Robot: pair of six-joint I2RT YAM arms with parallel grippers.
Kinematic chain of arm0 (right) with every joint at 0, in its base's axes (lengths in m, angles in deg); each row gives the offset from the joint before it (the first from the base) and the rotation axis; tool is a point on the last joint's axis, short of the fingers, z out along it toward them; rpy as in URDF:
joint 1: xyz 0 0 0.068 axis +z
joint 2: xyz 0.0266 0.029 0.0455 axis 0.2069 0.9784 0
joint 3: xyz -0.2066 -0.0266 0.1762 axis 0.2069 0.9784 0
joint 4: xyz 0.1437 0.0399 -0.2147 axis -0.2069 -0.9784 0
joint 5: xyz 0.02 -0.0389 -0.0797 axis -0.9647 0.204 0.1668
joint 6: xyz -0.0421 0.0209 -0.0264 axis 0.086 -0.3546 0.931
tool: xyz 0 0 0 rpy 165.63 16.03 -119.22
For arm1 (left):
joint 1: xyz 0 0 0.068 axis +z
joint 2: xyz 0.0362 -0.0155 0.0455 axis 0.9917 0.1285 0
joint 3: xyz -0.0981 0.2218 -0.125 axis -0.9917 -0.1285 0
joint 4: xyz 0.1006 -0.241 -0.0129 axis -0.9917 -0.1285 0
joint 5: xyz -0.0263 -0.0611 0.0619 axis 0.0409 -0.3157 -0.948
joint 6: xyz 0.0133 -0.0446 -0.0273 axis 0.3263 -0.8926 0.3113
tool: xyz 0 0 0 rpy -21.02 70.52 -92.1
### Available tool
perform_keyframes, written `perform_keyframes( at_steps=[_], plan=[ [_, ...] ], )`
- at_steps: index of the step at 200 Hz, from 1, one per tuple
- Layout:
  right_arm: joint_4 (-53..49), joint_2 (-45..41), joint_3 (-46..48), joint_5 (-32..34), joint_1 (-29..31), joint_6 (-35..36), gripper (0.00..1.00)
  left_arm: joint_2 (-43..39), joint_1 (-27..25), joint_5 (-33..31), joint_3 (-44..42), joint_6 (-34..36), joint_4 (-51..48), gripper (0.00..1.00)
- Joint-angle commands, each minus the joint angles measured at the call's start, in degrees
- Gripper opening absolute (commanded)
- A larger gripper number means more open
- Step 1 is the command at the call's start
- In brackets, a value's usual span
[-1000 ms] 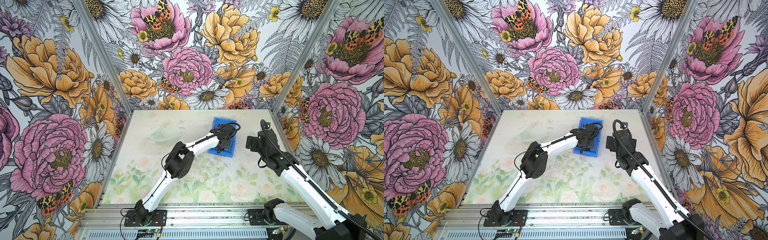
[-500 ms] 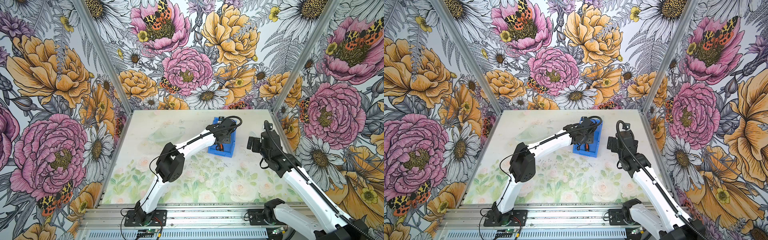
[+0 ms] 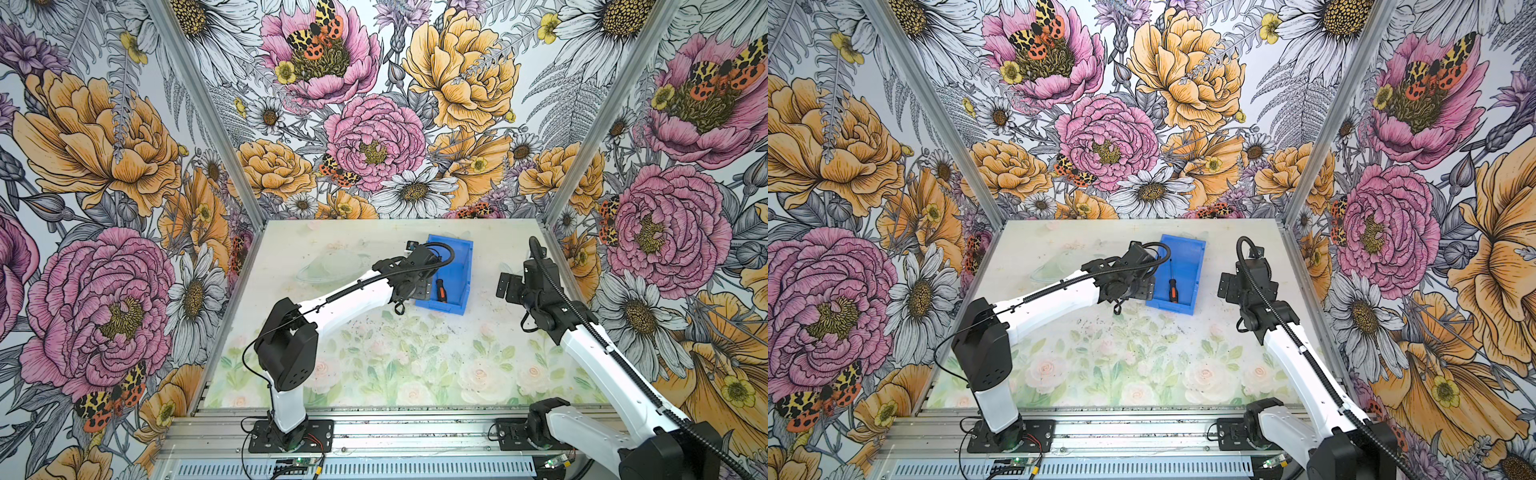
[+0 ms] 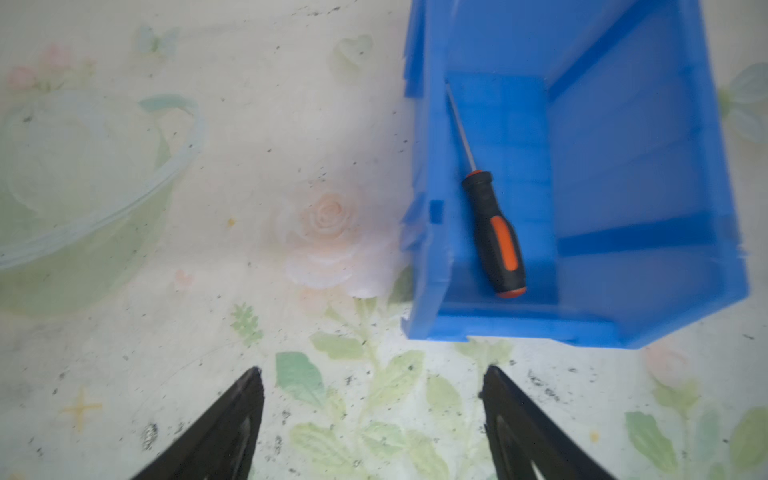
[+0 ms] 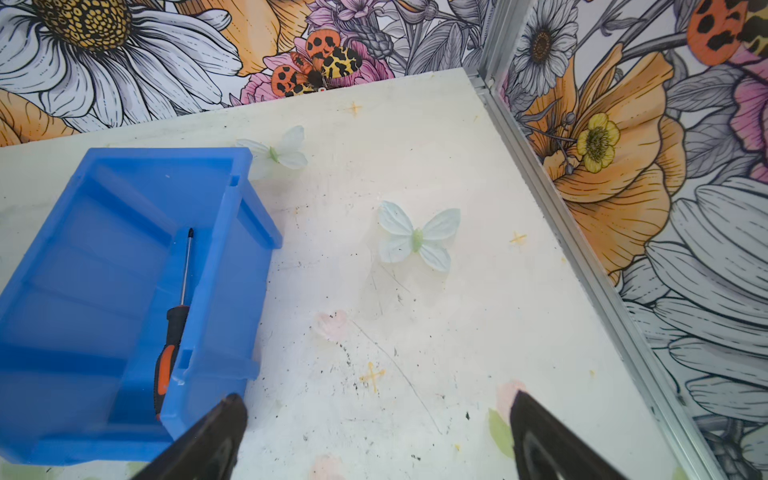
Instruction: Put the screwdriver in the bin
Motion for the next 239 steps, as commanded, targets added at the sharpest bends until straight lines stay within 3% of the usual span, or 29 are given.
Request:
perform_keyframes(
  at_steps=[1,24,67,87,109,120,144,164,187,218,239],
  plan=[
    [1.76,1.31,-1.14,1.79,-0.65,-1.55,0.99,-7.72,4.27,0.91,-7.91,2.31,5.78,0.90],
    [1.85,0.51,1.02,5.37,-1.68,-3.62,1.00,-15.08,9.00,4.37,-17.50,5.18,12.26,0.98],
    [2.37,-0.71,3.92,6.27,-5.10,-3.44,0.99,-27.21,15.73,4.78,-31.26,11.17,19.36,0.99],
    [8.38,-0.55,6.85,0.64,-7.20,0.80,1.00,-33.88,17.59,0.25,-36.61,12.39,20.31,0.99],
    [19.07,0.68,12.21,-13.65,-9.78,9.70,1.00,-40.96,22.11,-4.09,-42.54,11.38,21.38,0.99],
    [22.01,1.75,13.35,-17.19,-10.73,12.21,0.99,-44.23,24.19,-7.67,-45.07,10.11,20.99,0.99],
    [24.26,3.68,14.86,-18.10,-11.70,15.32,1.00,-50.75,28.11,-11.18,-52.90,12.88,27.29,0.99],
    [26.71,3.16,17.62,-19.73,-12.30,18.92,1.00,-56.49,32.42,-4.23,-57.15,19.87,32.03,0.99],
    [29.79,0.78,22.24,-20.23,-12.90,19.94,0.99,-62.93,33.22,-5.10,-63.70,24.71,38.20,0.99],
    [32.28,-1.93,27.04,-19.90,-13.48,18.27,1.00,-68.84,34.91,-4.11,-69.24,22.99,37.94,0.99],
    [33.10,-3.66,28.29,-19.25,-13.97,18.21,0.99,-67.92,36.07,-3.39,-69.19,23.29,38.52,0.99]
  ],
)
